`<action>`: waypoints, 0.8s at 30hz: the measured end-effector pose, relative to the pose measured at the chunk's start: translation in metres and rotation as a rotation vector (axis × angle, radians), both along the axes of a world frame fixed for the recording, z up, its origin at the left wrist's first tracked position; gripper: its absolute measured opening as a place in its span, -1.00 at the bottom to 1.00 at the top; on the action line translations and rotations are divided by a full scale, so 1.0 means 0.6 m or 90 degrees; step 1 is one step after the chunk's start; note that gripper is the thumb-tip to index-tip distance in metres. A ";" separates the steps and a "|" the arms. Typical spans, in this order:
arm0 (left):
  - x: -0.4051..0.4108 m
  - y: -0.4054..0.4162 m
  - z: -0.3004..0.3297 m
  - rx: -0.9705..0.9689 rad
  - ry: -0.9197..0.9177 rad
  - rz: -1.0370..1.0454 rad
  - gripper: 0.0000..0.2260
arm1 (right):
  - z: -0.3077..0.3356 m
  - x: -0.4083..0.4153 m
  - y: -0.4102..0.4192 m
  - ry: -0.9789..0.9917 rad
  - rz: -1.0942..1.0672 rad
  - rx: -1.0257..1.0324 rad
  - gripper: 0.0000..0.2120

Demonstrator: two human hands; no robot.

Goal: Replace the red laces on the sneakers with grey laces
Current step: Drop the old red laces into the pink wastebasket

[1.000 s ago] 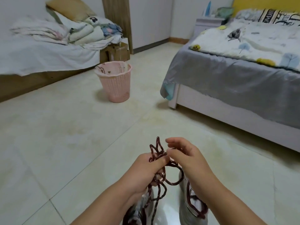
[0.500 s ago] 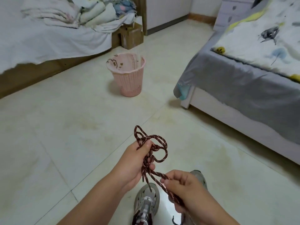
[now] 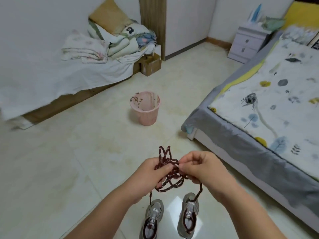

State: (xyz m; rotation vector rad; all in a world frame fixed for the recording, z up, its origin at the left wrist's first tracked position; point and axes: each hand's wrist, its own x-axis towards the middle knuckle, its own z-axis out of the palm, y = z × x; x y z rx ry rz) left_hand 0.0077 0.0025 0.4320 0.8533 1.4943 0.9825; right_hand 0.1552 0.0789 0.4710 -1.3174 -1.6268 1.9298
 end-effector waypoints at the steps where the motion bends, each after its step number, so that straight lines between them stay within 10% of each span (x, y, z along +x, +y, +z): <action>1: 0.007 -0.005 0.032 0.007 -0.006 -0.014 -0.85 | 0.031 -0.001 -0.001 0.008 -0.004 0.006 -0.88; 8: 0.019 -0.038 0.166 0.043 -0.010 0.036 -0.86 | 0.168 -0.016 -0.015 0.048 0.020 0.060 -0.84; 18: -0.046 -0.086 0.232 0.141 -0.521 0.361 -0.74 | 0.218 -0.110 -0.096 0.050 0.032 0.123 -0.82; 24: -0.177 -0.119 0.260 0.155 -0.586 0.452 -0.81 | 0.211 -0.233 -0.161 0.007 0.014 0.156 -0.86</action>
